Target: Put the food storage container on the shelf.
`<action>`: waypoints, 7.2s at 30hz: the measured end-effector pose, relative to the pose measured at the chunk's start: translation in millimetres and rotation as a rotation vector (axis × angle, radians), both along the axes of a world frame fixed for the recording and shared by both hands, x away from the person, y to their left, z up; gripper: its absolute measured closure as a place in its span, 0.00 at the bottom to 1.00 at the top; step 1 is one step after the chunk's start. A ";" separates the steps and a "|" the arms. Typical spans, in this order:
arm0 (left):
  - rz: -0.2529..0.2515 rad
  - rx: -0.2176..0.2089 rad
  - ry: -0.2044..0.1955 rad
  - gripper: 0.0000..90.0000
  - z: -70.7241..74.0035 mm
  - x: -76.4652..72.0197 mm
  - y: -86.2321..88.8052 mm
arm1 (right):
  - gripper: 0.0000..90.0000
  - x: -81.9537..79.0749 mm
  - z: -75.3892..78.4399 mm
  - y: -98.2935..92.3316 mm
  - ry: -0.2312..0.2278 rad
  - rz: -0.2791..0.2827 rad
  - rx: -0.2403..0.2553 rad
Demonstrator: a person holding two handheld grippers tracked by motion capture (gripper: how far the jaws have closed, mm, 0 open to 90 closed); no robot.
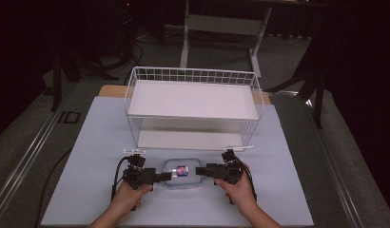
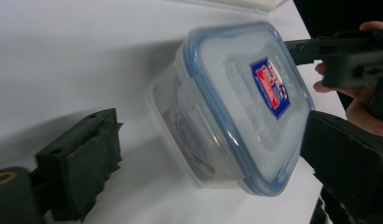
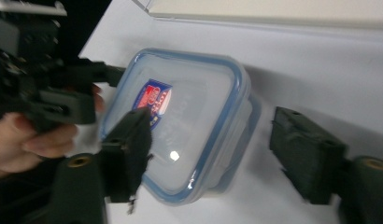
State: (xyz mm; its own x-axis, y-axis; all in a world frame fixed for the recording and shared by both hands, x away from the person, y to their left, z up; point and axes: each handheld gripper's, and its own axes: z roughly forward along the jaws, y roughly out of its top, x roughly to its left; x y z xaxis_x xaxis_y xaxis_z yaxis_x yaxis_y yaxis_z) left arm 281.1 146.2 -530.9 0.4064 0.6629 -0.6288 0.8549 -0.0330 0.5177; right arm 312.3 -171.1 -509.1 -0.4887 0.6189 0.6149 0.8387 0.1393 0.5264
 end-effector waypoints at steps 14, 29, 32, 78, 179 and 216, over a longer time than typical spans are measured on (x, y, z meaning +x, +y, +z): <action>-0.012 -0.068 0.065 0.35 -4.0 1.5 -2.7 | 0.47 5.3 -11.2 2.8 0.144 -0.023 0.026; -0.028 0.009 0.040 0.43 6.4 -10.2 -11.9 | 0.50 -4.9 -7.1 7.5 0.138 -0.031 -0.004; 0.014 0.013 0.035 0.48 11.1 -14.2 -13.8 | 0.50 -7.9 -3.9 10.2 0.144 -0.026 -0.012; 0.107 0.021 -0.184 0.49 31.2 69.2 -28.2 | 0.49 44.1 13.6 12.7 -0.150 -0.149 -0.048; -0.021 0.043 -0.538 0.03 11.5 -6.0 -18.2 | 1.00 37.1 -6.7 36.6 -0.491 -0.161 -0.347; -0.028 0.060 -0.557 0.03 12.9 -9.9 -17.7 | 1.00 64.9 -14.8 93.6 -0.528 -0.145 -0.378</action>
State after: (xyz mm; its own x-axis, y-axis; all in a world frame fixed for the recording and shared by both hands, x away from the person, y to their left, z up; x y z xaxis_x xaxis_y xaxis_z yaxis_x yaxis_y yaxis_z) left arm 271.2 128.5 -518.0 0.6843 0.6753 -0.2753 0.4511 -0.0953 0.8874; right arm 377.3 -77.4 -523.9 -0.5603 0.8271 0.0436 0.5055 0.2998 0.8091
